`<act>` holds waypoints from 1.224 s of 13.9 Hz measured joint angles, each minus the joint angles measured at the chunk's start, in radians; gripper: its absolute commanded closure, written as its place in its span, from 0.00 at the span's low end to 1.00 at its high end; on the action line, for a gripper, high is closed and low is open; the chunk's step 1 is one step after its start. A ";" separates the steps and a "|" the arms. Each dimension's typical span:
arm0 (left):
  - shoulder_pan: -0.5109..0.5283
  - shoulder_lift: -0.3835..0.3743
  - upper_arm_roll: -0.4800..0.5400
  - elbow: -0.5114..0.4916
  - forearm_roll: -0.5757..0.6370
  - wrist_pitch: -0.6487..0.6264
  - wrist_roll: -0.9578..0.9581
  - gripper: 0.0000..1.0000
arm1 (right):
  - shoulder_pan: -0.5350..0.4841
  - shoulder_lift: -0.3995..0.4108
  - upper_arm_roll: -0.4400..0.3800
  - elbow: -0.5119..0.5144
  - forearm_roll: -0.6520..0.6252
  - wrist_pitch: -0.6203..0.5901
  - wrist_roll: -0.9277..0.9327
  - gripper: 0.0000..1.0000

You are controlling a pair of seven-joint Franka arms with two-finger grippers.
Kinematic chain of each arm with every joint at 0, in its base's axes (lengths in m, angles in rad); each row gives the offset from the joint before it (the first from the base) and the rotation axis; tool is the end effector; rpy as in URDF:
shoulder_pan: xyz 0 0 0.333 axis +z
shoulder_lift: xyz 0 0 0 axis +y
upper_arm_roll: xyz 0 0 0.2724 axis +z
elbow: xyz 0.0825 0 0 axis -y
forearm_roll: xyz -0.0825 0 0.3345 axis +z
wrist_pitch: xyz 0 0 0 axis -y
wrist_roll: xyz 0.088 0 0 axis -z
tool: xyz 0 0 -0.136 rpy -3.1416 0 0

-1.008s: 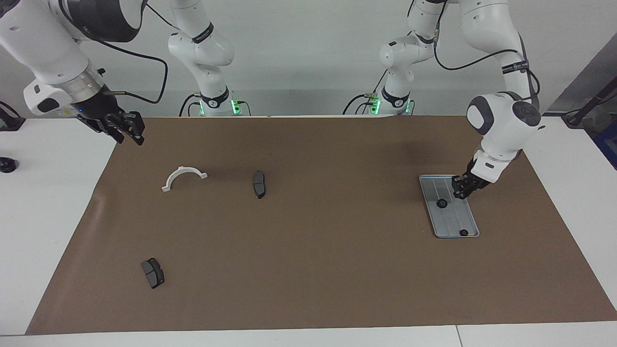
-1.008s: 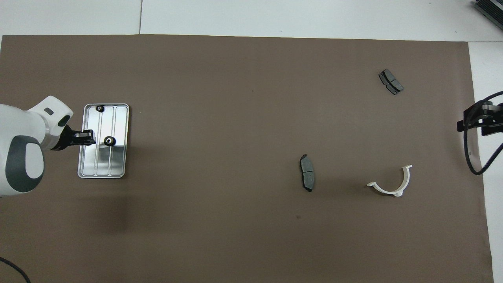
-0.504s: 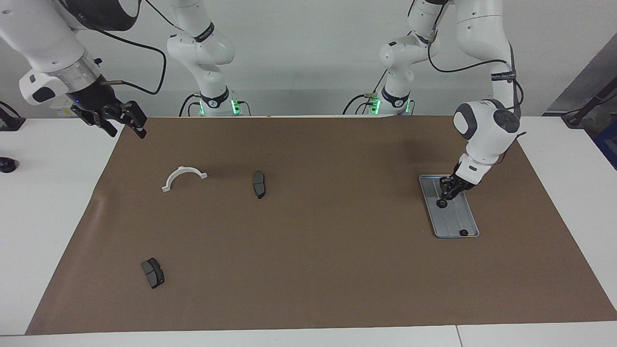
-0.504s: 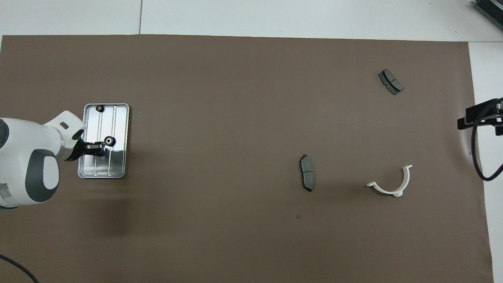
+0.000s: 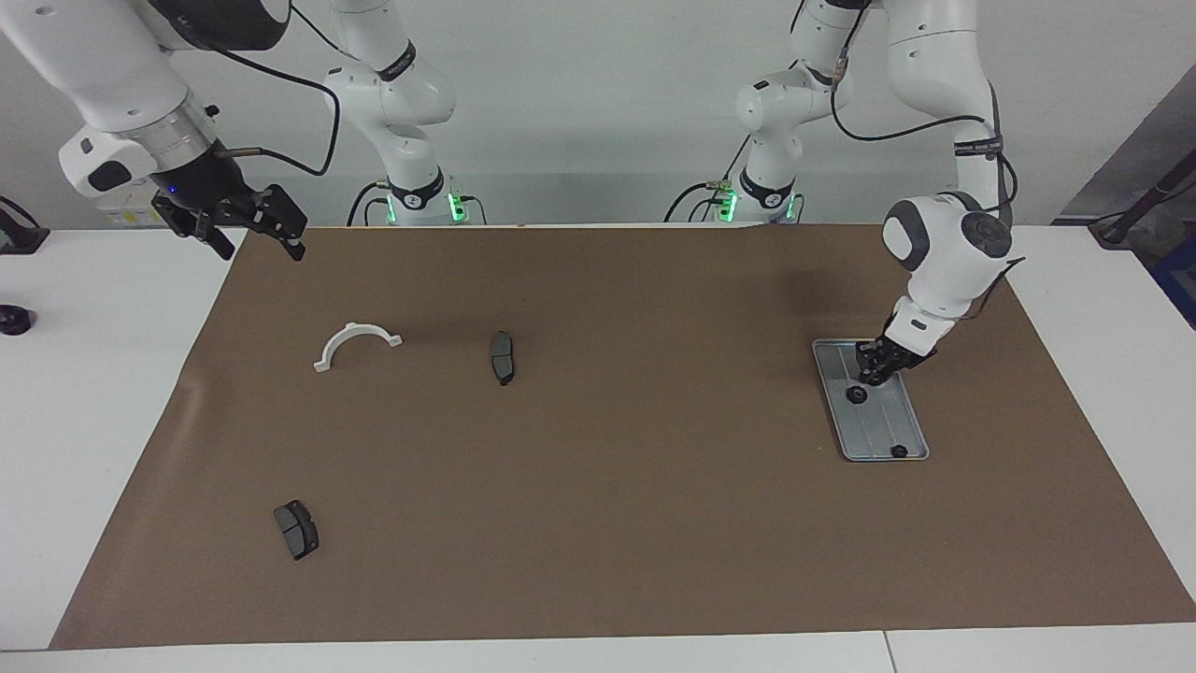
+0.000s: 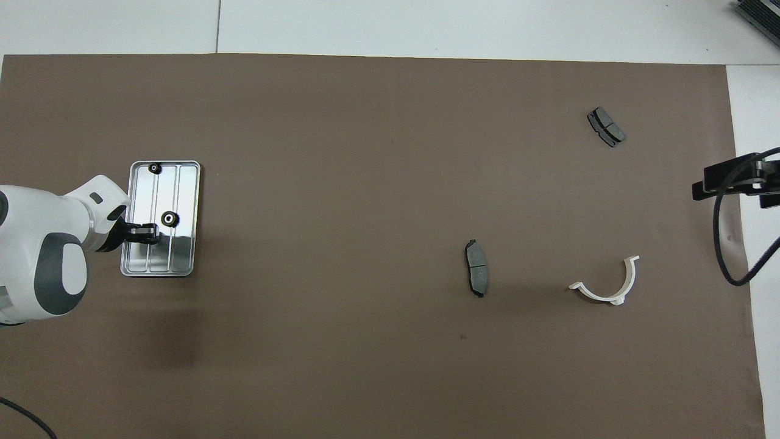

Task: Pick bearing gear from pile to tray

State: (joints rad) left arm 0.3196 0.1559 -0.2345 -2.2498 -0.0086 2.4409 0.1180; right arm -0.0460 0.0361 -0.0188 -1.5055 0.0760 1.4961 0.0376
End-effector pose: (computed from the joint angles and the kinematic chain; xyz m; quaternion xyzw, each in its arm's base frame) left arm 0.5008 0.0415 0.2661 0.9995 -0.0115 0.0217 0.0188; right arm 0.5056 -0.0218 0.5550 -0.9978 0.0492 0.0222 0.0379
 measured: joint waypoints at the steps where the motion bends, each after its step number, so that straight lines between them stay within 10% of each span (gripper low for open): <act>1: 0.000 0.000 -0.001 0.001 0.000 0.001 0.007 0.00 | 0.017 -0.001 0.000 -0.006 0.000 0.000 0.016 0.00; 17: -0.195 -0.131 -0.019 0.297 0.000 -0.506 -0.078 0.00 | 0.124 -0.080 0.006 -0.128 -0.153 -0.068 0.071 0.00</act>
State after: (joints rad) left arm 0.1250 0.0246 -0.2537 -1.9524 -0.0086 1.9347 0.0402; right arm 0.0784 -0.0434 -0.0132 -1.6337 -0.0768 1.4286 0.1085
